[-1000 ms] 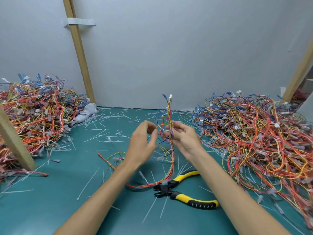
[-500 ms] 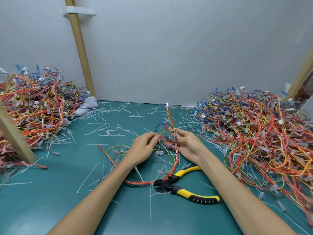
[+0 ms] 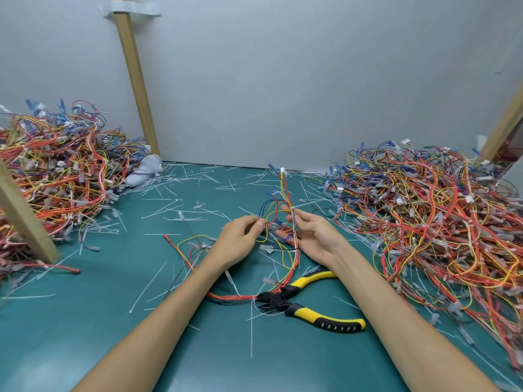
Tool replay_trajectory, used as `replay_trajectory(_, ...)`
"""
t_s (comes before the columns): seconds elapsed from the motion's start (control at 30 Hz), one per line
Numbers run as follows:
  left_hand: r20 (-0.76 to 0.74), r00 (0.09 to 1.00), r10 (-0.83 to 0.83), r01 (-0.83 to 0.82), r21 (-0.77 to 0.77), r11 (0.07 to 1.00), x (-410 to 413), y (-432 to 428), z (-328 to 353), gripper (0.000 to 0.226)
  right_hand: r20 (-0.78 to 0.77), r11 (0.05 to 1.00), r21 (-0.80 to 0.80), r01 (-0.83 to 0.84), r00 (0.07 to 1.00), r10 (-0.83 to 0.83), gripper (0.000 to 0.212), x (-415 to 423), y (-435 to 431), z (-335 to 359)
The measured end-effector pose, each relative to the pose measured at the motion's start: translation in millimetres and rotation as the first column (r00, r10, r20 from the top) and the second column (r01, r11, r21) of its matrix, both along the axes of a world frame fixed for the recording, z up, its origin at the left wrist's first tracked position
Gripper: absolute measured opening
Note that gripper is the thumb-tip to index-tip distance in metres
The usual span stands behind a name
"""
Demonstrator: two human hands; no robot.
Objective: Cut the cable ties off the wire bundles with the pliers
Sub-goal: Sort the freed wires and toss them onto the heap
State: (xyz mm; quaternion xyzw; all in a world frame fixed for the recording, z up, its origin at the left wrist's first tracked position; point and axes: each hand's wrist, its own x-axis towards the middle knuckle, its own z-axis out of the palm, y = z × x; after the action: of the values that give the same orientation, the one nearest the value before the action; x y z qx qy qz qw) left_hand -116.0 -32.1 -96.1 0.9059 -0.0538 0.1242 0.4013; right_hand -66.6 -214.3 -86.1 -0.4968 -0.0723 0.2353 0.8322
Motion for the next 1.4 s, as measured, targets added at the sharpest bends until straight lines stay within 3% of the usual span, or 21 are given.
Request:
replay_trajectory(0.37,-0.041,0.999,-0.011,0.008,-0.084,0.996,0,0,2,0.033,0.004,1.000,0.021,0.015,1.000,-0.015,0.031,-1,0,1)
replay_trajectory(0.47,-0.094,0.993,-0.074,0.043,-0.299,0.953,0,2,3,0.036,-0.008,0.997,0.060,0.043,0.999,-0.043,0.030,-1,-1,2)
replay_trajectory(0.63,-0.083,0.985,-0.148,0.070,-0.597,0.799,0,11,17,0.042,-0.002,0.992,0.094,0.087,0.996,-0.087,0.031,-3,0,7)
replay_trajectory(0.77,0.016,1.000,-0.007,0.014,-0.533,0.846,1,21,26,0.032,0.052,0.990,0.111,0.087,0.994,-0.093,0.026,-6,4,20)
replay_trajectory(0.83,-0.041,0.998,-0.054,0.023,-0.547,0.837,3,25,27,0.034,0.100,0.992,0.102,0.076,0.991,-0.087,0.025,-6,7,31)
replay_trajectory(0.9,-0.154,0.968,-0.197,0.051,-0.650,0.758,2,25,27,0.040,0.155,0.993,0.101,0.059,0.985,-0.074,0.026,-4,10,44)
replay_trajectory(0.97,-0.211,0.889,-0.407,0.070,-0.815,0.576,0,27,28,0.044,0.194,0.992,0.115,0.046,0.979,-0.068,0.028,0,13,58)
replay_trajectory(1.07,-0.108,0.746,-0.657,0.120,-0.949,0.292,-2,32,28,0.045,0.205,0.984,0.142,0.109,0.969,-0.136,0.030,10,16,73)
replay_trajectory(1.17,0.009,0.654,-0.756,0.152,-0.981,0.121,-2,33,30,0.048,0.209,0.967,0.132,0.218,0.948,-0.242,0.027,16,17,75)
replay_trajectory(1.23,0.022,0.687,-0.726,0.185,-0.972,0.146,-2,31,32,0.050,0.228,0.963,0.096,0.250,0.937,-0.266,0.026,15,19,70)
replay_trajectory(1.4,-0.079,0.844,-0.531,0.254,-0.812,0.525,-5,26,32,0.043,0.228,0.949,-0.002,0.316,0.924,-0.307,0.028,12,19,58)
